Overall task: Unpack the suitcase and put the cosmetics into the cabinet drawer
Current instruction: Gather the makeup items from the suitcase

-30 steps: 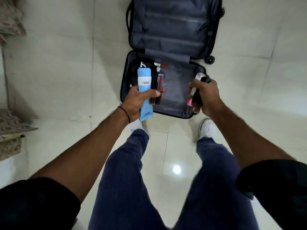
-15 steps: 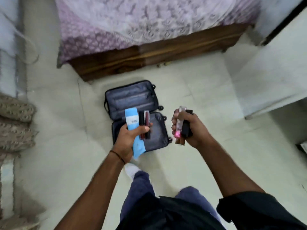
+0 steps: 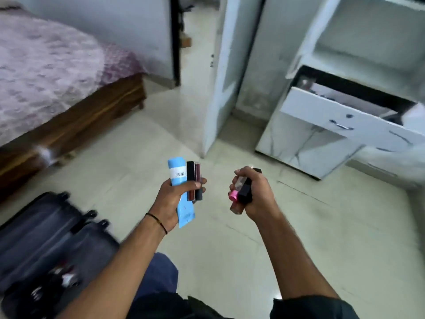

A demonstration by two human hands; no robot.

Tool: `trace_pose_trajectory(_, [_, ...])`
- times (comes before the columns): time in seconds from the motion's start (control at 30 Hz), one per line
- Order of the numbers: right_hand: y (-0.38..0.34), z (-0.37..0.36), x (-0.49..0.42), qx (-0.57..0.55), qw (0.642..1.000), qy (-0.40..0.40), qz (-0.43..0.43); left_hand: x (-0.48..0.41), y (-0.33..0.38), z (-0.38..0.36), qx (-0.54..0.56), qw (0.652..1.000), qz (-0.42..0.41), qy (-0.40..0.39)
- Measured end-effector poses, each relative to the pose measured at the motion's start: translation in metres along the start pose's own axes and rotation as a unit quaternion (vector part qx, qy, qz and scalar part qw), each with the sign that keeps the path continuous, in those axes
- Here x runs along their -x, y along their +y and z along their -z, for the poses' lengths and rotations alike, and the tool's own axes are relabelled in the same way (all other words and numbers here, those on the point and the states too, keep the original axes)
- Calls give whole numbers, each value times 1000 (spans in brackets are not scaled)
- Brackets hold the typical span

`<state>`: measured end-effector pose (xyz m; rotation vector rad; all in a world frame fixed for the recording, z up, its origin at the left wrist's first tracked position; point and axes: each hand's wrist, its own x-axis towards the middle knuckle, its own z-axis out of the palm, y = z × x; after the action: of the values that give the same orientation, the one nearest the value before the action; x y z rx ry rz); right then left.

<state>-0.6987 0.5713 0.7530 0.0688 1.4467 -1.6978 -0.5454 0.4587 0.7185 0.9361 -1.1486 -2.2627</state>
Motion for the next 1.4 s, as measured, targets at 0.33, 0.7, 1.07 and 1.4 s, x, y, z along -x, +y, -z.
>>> trace_pose_trajectory(0.33, [-142, 198, -82, -87, 972, 198, 92, -184, -42, -246, -75, 980, 77, -168])
trace_pose_trajectory(0.7, [-349, 314, -239, -62, 944, 305, 107, -421, -38, -490, -102, 959, 116, -239])
trace_pose_trajectory(1.07, [-469, 350, -396, -73, 950, 284, 104, -580, -15, -591, -163, 957, 118, -209])
trace_pose_trajectory(1.4, [-535, 410, -554, -66, 944, 311, 85, -715, -33, -652, -223, 959, 120, -127])
